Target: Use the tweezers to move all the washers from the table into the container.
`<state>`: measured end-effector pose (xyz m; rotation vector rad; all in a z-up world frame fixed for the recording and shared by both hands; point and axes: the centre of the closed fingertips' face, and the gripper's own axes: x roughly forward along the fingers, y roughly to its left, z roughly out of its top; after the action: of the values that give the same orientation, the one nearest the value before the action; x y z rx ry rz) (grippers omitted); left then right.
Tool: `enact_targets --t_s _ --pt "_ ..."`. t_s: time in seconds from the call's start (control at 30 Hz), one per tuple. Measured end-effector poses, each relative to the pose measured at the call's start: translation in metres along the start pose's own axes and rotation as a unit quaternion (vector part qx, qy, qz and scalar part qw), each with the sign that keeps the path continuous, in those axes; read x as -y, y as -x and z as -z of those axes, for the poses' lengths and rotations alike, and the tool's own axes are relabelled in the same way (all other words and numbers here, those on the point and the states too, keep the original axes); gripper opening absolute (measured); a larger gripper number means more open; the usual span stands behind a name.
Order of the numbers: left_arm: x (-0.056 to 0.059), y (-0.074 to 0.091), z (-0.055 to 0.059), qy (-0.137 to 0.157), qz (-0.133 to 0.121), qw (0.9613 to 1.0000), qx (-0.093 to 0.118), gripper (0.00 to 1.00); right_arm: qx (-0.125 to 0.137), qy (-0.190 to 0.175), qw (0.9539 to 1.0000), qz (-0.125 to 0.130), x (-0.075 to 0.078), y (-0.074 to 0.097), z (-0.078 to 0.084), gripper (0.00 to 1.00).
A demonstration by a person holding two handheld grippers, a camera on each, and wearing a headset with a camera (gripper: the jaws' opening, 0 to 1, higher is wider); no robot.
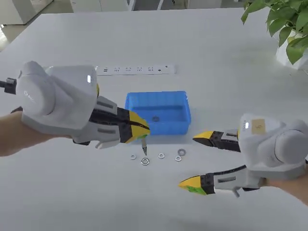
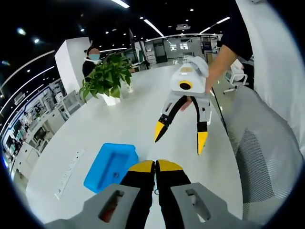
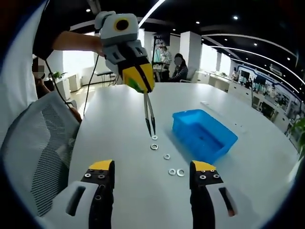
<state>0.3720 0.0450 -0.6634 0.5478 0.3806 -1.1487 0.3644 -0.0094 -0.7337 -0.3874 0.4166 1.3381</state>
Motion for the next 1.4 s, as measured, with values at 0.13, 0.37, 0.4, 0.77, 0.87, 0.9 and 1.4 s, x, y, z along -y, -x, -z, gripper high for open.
enact_targets --t_s 0.13,0.37,0.4,0.77,0.87,0.9,1.4 --pt "0.003 -0.002 0.011 -0.008 -0.002 0.9999 -0.009 0.04 0.004 -0.010 0.9999 -0.005 -0.007 0.002 0.003 0.72" --pt "0.004 -0.006 0.018 0.009 0.004 0.9999 -0.008 0.04 -0.011 -0.013 0.9998 -0.011 -0.015 0.005 0.015 0.76" --pt "0.004 -0.009 0.020 0.011 0.005 0.9999 -0.010 0.04 -0.010 -0.016 0.9997 -0.012 -0.016 0.005 0.015 0.76" --pt "0.004 -0.019 0.028 0.017 0.004 0.9998 -0.014 0.04 -0.006 -0.033 0.9990 -0.029 -0.016 0.003 0.020 0.78" --pt "0.001 -0.020 0.026 0.019 0.003 0.9998 -0.009 0.04 -0.005 -0.037 0.9987 -0.035 -0.017 0.003 0.021 0.78" --pt "0.001 -0.021 0.027 0.021 0.005 0.9997 -0.011 0.04 -0.005 -0.038 0.9985 -0.038 -0.018 0.002 0.021 0.78" --pt "0.001 -0.020 0.033 0.032 0.016 0.9991 -0.022 0.04 -0.008 -0.041 0.9979 -0.049 -0.022 -0.003 0.020 0.76"
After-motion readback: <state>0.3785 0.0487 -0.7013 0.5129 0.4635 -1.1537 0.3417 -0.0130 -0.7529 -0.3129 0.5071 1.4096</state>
